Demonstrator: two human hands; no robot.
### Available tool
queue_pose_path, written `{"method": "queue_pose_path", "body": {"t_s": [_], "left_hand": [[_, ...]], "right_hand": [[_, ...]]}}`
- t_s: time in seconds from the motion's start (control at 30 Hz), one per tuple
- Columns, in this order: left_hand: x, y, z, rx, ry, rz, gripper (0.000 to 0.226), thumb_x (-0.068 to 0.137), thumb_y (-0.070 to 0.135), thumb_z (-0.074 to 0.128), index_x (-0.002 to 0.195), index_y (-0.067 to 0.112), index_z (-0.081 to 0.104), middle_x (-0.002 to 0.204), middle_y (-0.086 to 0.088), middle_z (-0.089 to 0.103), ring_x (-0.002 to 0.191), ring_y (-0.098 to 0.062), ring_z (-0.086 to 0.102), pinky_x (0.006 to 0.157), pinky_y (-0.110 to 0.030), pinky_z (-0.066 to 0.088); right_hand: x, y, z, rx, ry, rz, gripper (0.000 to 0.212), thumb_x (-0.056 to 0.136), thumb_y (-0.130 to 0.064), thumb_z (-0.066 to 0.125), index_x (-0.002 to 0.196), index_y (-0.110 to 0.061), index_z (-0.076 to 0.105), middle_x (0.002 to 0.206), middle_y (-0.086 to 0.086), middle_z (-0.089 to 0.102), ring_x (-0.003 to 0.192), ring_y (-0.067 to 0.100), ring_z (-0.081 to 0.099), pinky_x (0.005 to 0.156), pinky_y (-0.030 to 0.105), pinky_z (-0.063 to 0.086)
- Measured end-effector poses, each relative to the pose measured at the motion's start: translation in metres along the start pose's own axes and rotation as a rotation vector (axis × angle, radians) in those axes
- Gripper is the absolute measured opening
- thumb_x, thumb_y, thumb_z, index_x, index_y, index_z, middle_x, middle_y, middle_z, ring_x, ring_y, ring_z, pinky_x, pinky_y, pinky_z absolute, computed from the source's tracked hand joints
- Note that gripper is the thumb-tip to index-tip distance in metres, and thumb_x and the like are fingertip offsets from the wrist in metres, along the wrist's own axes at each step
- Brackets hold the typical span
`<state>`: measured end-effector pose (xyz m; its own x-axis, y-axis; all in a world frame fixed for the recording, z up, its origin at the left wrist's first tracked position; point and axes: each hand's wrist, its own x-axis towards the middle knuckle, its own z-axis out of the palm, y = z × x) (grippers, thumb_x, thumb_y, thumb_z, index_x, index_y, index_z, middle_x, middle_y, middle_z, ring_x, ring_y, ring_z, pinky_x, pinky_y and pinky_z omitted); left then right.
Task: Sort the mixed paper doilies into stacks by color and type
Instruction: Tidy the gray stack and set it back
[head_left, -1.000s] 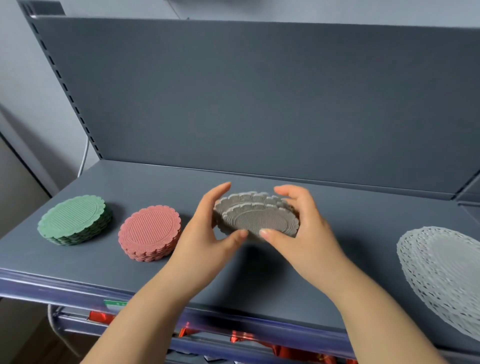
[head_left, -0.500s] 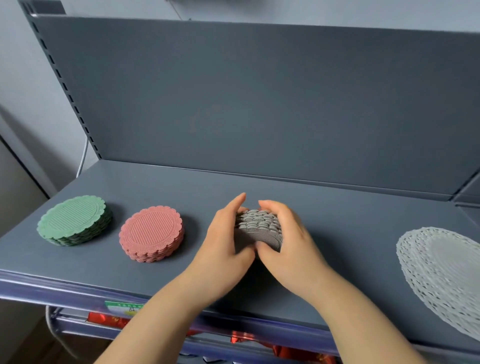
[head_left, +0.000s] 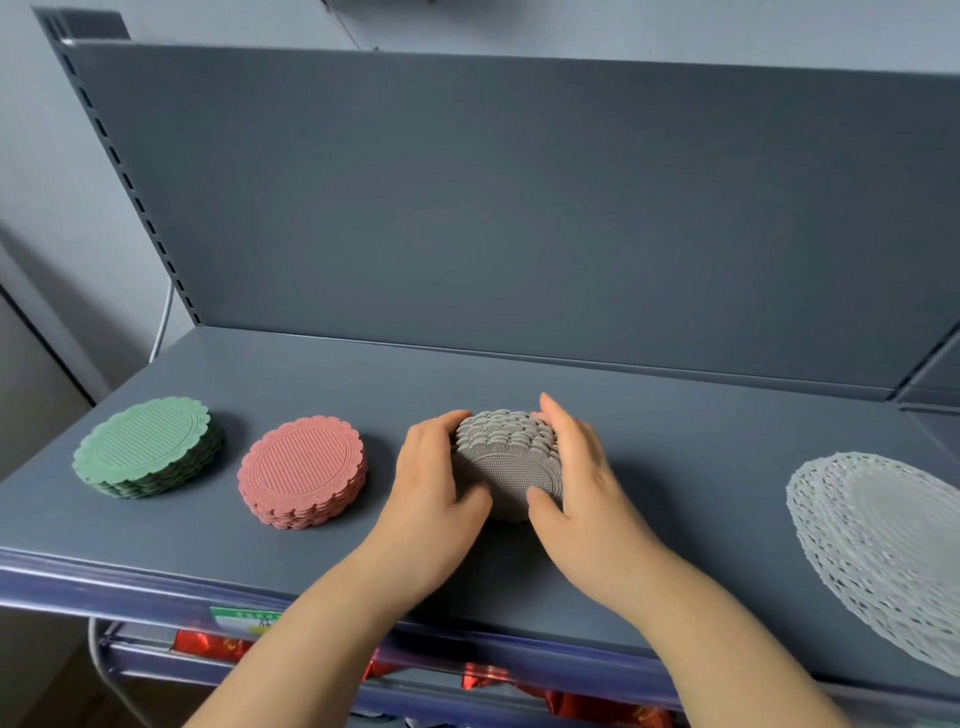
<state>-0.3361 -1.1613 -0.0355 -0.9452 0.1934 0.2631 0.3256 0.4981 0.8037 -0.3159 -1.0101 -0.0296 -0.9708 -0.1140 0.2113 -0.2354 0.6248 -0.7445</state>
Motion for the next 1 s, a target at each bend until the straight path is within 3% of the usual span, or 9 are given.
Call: {"method": "queue_pose_path", "body": {"t_s": [0.1, 0.23, 0.33, 0.43, 0.57, 0.67, 0.8, 0.9, 1.0], "left_hand": [[-0.002, 0.001, 0.003, -0.042, -0.068, 0.003, 0.062, 0.079, -0.002, 0.053, 0.129, 0.026, 0.027, 0.128, 0.007, 0.035, 0.121, 0.001, 0.032, 0.092, 0.004, 0.019], [-0.004, -0.004, 0.003, -0.043, -0.059, 0.038, 0.055, 0.082, -0.004, 0.049, 0.114, 0.034, 0.027, 0.122, 0.003, 0.041, 0.114, -0.002, 0.038, 0.094, -0.003, 0.027], [-0.006, -0.004, 0.002, -0.042, -0.114, 0.047, 0.051, 0.086, -0.002, 0.047, 0.119, 0.030, 0.026, 0.123, 0.000, 0.043, 0.112, -0.003, 0.043, 0.091, -0.003, 0.030], [-0.005, -0.001, -0.002, 0.006, -0.099, 0.093, 0.054, 0.085, 0.000, 0.052, 0.119, 0.034, 0.027, 0.121, 0.004, 0.047, 0.110, 0.000, 0.045, 0.087, -0.001, 0.029], [-0.006, 0.004, -0.020, 0.009, -0.090, 0.107, 0.056, 0.079, 0.012, 0.066, 0.111, 0.050, 0.042, 0.105, 0.025, 0.060, 0.096, 0.006, 0.057, 0.080, -0.005, 0.042], [-0.008, 0.005, -0.034, -0.101, -0.133, -0.067, 0.048, 0.076, 0.022, 0.072, 0.114, 0.045, 0.053, 0.096, 0.014, 0.066, 0.082, -0.001, 0.065, 0.076, -0.016, 0.051], [-0.007, 0.006, -0.037, -0.066, -0.181, -0.242, 0.034, 0.074, 0.025, 0.073, 0.104, 0.036, 0.063, 0.087, 0.007, 0.068, 0.073, -0.010, 0.067, 0.076, -0.033, 0.056], [-0.007, 0.005, -0.031, 0.139, -0.159, -0.229, 0.037, 0.074, 0.033, 0.070, 0.109, 0.036, 0.062, 0.085, 0.015, 0.066, 0.079, -0.003, 0.064, 0.078, -0.028, 0.053], [-0.006, 0.003, -0.029, 0.231, -0.144, -0.197, 0.040, 0.075, 0.036, 0.069, 0.114, 0.034, 0.061, 0.088, 0.017, 0.065, 0.084, -0.004, 0.062, 0.077, -0.022, 0.048]], "right_hand": [[0.000, 0.001, -0.001, 0.022, -0.036, 0.019, 0.080, 0.083, 0.001, 0.047, 0.144, -0.025, 0.003, 0.130, -0.019, 0.014, 0.115, -0.015, 0.014, 0.084, -0.011, 0.006], [-0.001, 0.008, -0.006, 0.131, -0.068, 0.083, 0.073, 0.086, 0.000, 0.044, 0.143, -0.030, 0.010, 0.132, -0.025, 0.023, 0.109, -0.027, 0.022, 0.082, -0.011, 0.011], [-0.007, 0.011, -0.003, 0.156, -0.059, 0.158, 0.062, 0.090, -0.009, 0.045, 0.138, -0.036, 0.017, 0.137, -0.011, 0.035, 0.115, -0.002, 0.038, 0.081, -0.002, 0.028], [-0.007, 0.007, -0.003, 0.103, -0.005, 0.156, 0.049, 0.088, -0.024, 0.054, 0.131, -0.032, 0.030, 0.126, -0.012, 0.043, 0.106, -0.001, 0.043, 0.073, -0.001, 0.032], [-0.003, 0.002, -0.020, 0.013, 0.074, 0.099, 0.033, 0.083, -0.036, 0.058, 0.114, -0.027, 0.054, 0.109, -0.014, 0.054, 0.094, -0.002, 0.050, 0.077, 0.008, 0.037], [-0.006, 0.000, -0.029, 0.129, 0.023, 0.147, 0.022, 0.078, -0.042, 0.062, 0.097, -0.030, 0.062, 0.089, -0.015, 0.066, 0.081, -0.002, 0.060, 0.070, 0.022, 0.048], [-0.010, 0.002, -0.024, 0.053, -0.069, 0.262, 0.023, 0.077, -0.048, 0.062, 0.079, -0.025, 0.060, 0.070, -0.011, 0.063, 0.062, 0.001, 0.056, 0.055, 0.020, 0.042], [-0.011, 0.004, -0.016, -0.106, -0.071, 0.303, 0.024, 0.080, -0.049, 0.058, 0.075, -0.026, 0.053, 0.074, -0.011, 0.059, 0.063, 0.001, 0.052, 0.045, 0.011, 0.034], [-0.009, 0.003, -0.010, -0.176, -0.048, 0.298, 0.025, 0.083, -0.048, 0.055, 0.082, -0.024, 0.054, 0.083, -0.009, 0.057, 0.072, 0.004, 0.052, 0.050, 0.016, 0.033]]}}
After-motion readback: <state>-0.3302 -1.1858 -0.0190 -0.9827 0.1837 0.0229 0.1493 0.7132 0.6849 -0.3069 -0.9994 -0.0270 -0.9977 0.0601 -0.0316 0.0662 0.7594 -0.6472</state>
